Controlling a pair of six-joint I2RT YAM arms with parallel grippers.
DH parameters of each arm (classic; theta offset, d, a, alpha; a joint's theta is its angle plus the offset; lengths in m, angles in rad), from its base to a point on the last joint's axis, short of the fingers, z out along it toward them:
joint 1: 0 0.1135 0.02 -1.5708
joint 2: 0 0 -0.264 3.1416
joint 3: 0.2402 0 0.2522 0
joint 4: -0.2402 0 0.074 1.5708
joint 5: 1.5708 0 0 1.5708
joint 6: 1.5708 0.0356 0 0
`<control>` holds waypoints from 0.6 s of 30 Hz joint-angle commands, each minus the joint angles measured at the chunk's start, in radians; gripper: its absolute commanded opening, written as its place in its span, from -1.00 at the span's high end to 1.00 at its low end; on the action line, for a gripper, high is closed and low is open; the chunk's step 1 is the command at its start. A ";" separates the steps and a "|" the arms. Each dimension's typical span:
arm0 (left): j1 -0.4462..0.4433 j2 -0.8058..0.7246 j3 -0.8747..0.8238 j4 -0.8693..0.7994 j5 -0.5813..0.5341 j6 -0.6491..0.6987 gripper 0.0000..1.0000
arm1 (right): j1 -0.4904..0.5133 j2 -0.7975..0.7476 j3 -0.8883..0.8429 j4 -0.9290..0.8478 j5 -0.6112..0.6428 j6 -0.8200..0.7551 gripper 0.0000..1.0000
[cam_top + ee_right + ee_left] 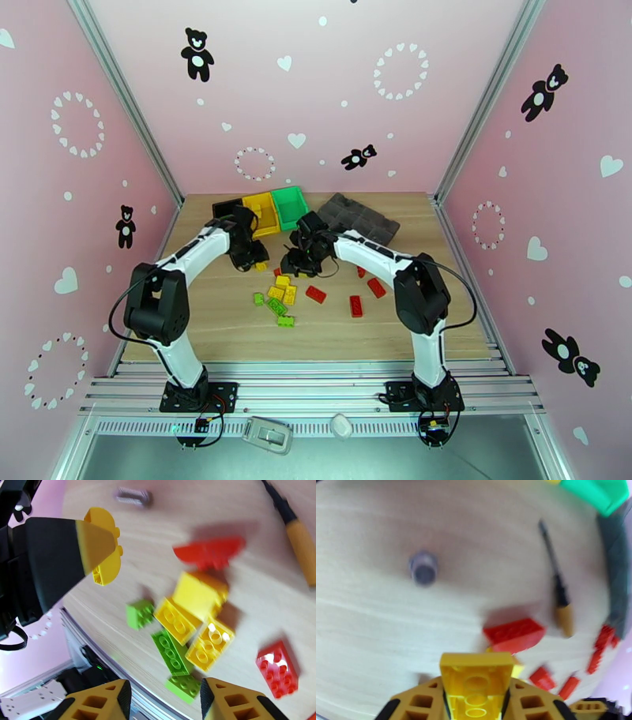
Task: Sort the legos into containers by color
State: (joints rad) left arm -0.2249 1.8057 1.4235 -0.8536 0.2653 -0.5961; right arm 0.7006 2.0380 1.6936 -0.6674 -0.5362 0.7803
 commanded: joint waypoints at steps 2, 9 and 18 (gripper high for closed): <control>0.049 0.076 0.165 0.018 0.098 -0.040 0.41 | -0.029 0.050 0.088 0.033 -0.060 0.037 -0.03; 0.096 0.305 0.529 -0.070 0.093 -0.073 0.37 | -0.068 0.085 0.153 0.010 -0.069 0.045 -0.03; 0.119 0.600 1.026 -0.191 0.084 -0.118 -0.26 | -0.093 0.070 0.158 -0.013 -0.046 0.042 -0.04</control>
State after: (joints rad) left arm -0.1123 2.3814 2.3474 -0.9722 0.3370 -0.6930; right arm 0.6083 2.1056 1.8225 -0.6525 -0.5880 0.8204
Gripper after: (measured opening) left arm 0.606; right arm 0.518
